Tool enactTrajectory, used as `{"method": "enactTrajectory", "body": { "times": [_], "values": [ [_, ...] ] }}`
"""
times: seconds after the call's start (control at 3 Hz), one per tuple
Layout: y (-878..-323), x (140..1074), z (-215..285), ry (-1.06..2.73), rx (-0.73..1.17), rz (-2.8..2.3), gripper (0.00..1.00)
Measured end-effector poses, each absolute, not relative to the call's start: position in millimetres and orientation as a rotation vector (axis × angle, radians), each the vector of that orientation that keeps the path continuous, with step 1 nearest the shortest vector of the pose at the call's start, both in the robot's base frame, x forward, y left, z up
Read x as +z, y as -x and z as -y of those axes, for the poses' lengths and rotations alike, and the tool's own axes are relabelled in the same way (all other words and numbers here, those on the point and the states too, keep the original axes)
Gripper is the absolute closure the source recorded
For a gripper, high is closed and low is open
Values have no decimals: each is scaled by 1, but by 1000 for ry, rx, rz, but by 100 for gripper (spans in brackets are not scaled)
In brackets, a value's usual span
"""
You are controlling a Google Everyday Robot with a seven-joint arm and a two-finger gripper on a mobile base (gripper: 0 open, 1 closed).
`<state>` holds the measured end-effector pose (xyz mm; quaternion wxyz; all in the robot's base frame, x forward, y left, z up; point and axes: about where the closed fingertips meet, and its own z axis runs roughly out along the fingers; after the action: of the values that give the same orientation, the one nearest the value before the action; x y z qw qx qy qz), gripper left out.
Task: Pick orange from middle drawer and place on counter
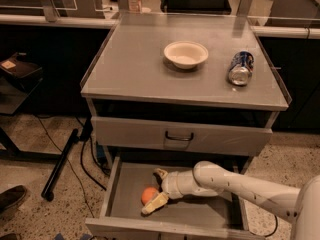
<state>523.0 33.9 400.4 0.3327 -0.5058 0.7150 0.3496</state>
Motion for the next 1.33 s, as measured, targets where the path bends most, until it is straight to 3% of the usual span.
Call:
{"method": "enactTrajectory", "body": {
  "times": [1.0, 1.33],
  "values": [
    [-514, 371, -43, 1260, 974, -1912, 0],
    [-513, 371, -43, 1257, 976, -1913, 16]
  ]
}}
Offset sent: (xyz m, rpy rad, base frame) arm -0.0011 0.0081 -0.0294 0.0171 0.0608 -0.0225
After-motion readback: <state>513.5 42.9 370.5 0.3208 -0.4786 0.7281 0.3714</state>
